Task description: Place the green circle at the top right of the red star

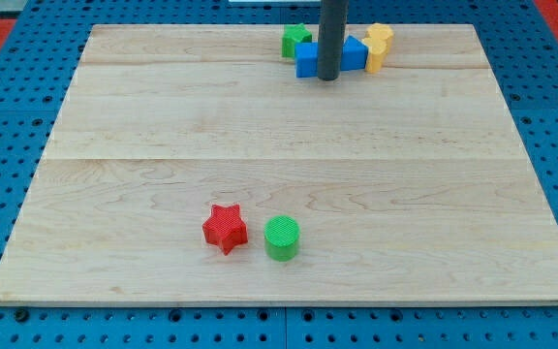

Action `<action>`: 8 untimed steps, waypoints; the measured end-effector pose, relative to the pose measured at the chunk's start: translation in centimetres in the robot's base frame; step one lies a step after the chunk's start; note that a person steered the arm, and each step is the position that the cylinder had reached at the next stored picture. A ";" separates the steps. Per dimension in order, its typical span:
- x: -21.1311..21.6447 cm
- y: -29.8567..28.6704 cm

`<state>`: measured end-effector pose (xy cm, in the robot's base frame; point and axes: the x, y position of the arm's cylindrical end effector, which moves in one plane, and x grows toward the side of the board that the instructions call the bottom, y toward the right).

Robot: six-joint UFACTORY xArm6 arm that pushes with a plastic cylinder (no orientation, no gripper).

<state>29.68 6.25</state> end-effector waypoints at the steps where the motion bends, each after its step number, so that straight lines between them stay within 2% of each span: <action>1: 0.0 2.3; 2: 5.8 3.8; 3: 14.2 3.5; 4: 17.5 1.4; 6: 19.0 1.3; 8: 27.4 -1.9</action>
